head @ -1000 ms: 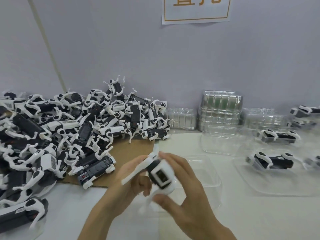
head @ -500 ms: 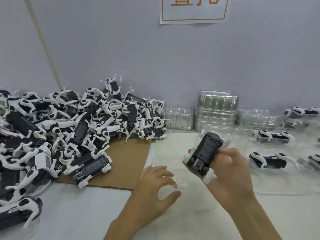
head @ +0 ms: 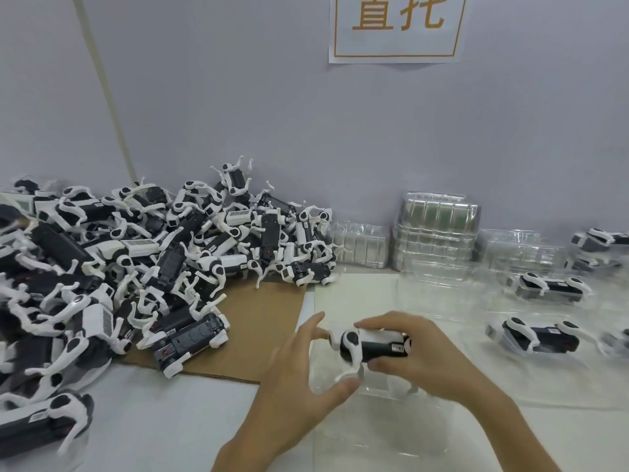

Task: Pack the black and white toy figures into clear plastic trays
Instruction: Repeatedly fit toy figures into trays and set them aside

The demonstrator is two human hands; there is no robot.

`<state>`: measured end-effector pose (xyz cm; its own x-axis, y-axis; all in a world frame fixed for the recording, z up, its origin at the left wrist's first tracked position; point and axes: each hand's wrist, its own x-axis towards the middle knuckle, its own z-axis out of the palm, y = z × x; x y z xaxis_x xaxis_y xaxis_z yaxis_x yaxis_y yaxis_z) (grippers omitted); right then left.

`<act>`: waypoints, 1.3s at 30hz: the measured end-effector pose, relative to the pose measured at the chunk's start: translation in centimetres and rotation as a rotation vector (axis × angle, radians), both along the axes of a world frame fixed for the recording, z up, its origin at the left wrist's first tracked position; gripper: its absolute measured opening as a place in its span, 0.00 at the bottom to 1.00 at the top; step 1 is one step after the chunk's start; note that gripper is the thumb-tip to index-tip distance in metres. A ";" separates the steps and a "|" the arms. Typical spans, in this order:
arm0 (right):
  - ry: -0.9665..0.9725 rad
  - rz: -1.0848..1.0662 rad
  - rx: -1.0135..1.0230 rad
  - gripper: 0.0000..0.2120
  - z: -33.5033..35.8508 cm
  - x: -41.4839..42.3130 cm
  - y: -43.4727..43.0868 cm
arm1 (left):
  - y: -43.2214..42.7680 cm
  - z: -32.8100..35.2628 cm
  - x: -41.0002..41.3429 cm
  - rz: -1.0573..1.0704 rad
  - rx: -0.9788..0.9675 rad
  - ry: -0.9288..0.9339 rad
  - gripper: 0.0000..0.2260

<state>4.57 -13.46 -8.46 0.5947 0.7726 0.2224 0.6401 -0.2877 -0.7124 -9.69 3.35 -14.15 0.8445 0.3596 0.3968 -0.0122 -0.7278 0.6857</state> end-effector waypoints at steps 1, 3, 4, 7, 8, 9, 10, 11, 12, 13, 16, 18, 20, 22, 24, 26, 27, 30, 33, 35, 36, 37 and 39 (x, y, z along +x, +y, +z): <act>-0.032 0.000 -0.030 0.23 -0.5 -0.1 0.1 | -0.1 0.0 0.0 0.010 0.032 0.000 0.35; -0.057 -0.006 -0.051 0.22 -1.0 -0.3 0.3 | -0.2 0.0 0.1 0.006 0.102 0.002 0.30; -0.065 -0.009 -0.055 0.22 -1.0 -0.3 0.3 | -0.3 0.0 0.1 -0.002 0.129 0.004 0.28; -0.117 -0.023 -0.121 0.22 -1.1 -0.3 0.3 | -0.2 0.1 0.2 -0.007 0.157 0.015 0.28; -0.150 -0.028 -0.157 0.21 -1.1 -0.3 0.3 | -0.2 0.0 0.2 -0.004 0.169 0.019 0.29; -0.184 -0.035 -0.188 0.21 -1.2 -0.4 0.3 | -0.2 0.0 0.2 -0.002 0.179 0.024 0.30; -0.207 -0.046 -0.200 0.21 -1.3 -0.4 0.3 | -0.2 0.0 0.2 -0.002 0.181 0.028 0.31; -0.211 -0.057 -0.192 0.22 -1.4 -0.5 0.4 | -0.2 -0.1 0.2 -0.002 0.176 0.028 0.31; -0.207 -0.067 -0.178 0.22 -1.5 -0.5 0.5 | -0.2 -0.1 0.2 -0.002 0.168 0.025 0.31; -0.203 -0.072 -0.170 0.22 -1.6 -0.5 0.5 | -0.2 -0.2 0.2 -0.005 0.164 0.021 0.31; -0.238 -0.028 -0.238 0.20 -1.5 -0.3 0.5 | -0.2 -0.2 0.4 -0.015 0.179 0.046 0.27; -0.262 0.012 -0.297 0.17 -1.4 -0.3 0.4 | -0.2 -0.2 0.4 -0.013 0.175 0.060 0.24; -0.247 0.013 -0.268 0.15 -1.6 -0.3 0.3 | -0.2 -0.3 0.5 -0.009 0.150 0.053 0.23; -0.196 -0.063 -0.120 0.08 -1.6 -0.6 0.5 | -0.2 -0.3 0.5 0.008 0.133 0.048 0.21; -0.234 -0.190 0.085 0.04 -1.9 -0.4 0.6 | -0.3 -0.2 0.6 0.061 0.159 0.039 0.20; -0.270 -0.306 0.228 0.06 -1.9 -0.1 0.7 | -0.3 -0.2 0.6 0.135 0.205 0.024 0.20; -0.217 -0.356 0.249 0.08 -1.9 0.2 0.7 | -0.3 -0.2 0.6 0.164 0.199 0.014 0.18; 0.058 -0.424 -0.003 0.22 -2.2 1.4 0.2 | -0.1 0.1 0.4 0.210 0.063 -0.066 0.12; 0.332 -0.322 -0.166 0.30 -2.7 2.0 0.3 | -0.1 0.3 0.2 0.277 -0.005 -0.045 0.22; 0.429 -0.272 -0.101 0.30 -2.8 2.1 0.4 | 0.0 0.2 0.1 0.327 -0.030 0.076 0.26; 0.458 -0.255 -0.055 0.30 -2.7 2.0 0.4 | 0.1 0.1 0.1 0.315 -0.058 0.123 0.25; 0.483 -0.242 -0.013 0.30 -2.6 2.0 0.3 | 0.3 0.1 0.1 0.289 -0.090 0.136 0.24; 0.497 -0.201 0.065 0.33 -2.4 2.0 -0.2 | 0.4 0.3 0.0 0.231 -0.196 0.066 0.23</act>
<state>6.54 -13.63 -10.83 0.7752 0.6266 -0.0802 0.1580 -0.3153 -0.9358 -9.66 3.74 -13.88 0.7533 0.6093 0.2476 0.1873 -0.5596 0.8073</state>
